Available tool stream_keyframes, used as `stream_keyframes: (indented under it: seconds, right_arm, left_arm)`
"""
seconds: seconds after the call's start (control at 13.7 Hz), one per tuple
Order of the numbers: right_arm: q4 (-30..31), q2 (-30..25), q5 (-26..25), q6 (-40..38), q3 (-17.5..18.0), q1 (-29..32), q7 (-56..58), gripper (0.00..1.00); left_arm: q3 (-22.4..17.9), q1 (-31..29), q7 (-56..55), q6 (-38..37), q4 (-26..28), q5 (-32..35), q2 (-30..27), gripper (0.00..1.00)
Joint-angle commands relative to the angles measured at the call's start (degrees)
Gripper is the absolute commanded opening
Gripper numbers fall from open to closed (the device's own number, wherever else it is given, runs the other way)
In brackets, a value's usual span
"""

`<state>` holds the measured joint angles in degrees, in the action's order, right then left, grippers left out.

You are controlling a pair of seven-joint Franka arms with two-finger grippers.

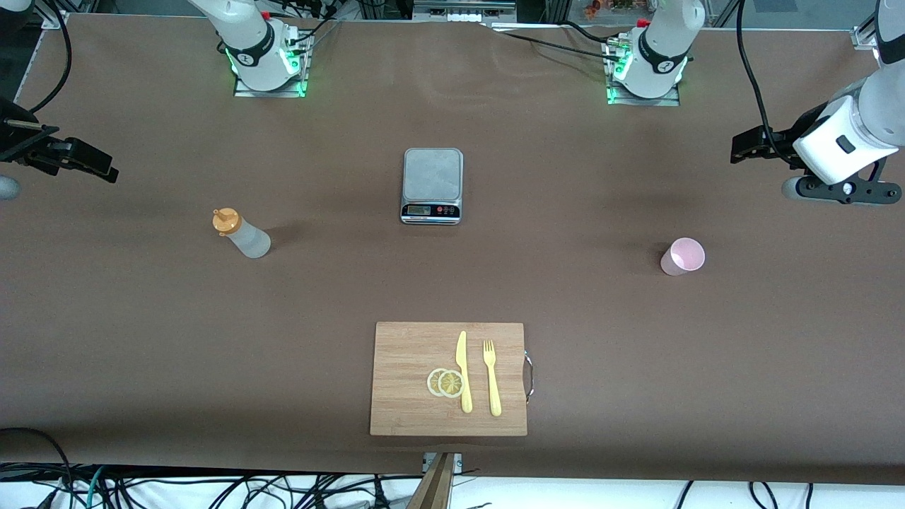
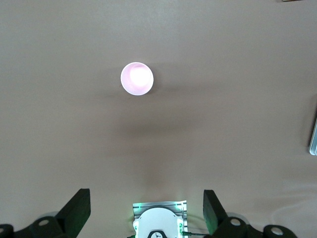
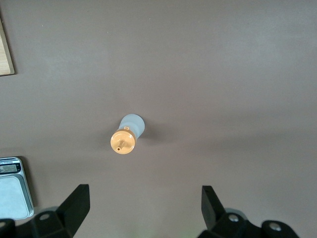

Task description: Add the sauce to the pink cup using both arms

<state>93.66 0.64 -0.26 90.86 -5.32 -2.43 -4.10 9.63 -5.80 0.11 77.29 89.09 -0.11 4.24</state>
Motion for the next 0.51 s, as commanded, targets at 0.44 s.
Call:
stream_keyframes:
  seconds: [0.44]
  right_arm:
    - [-0.23, -0.20, 0.53, -0.16, 0.14, 0.14, 0.58, 1.00]
  left_arm:
    - [0.04, -0.36, -0.37, -0.56, -0.76, -0.32, 0.33, 1.00]
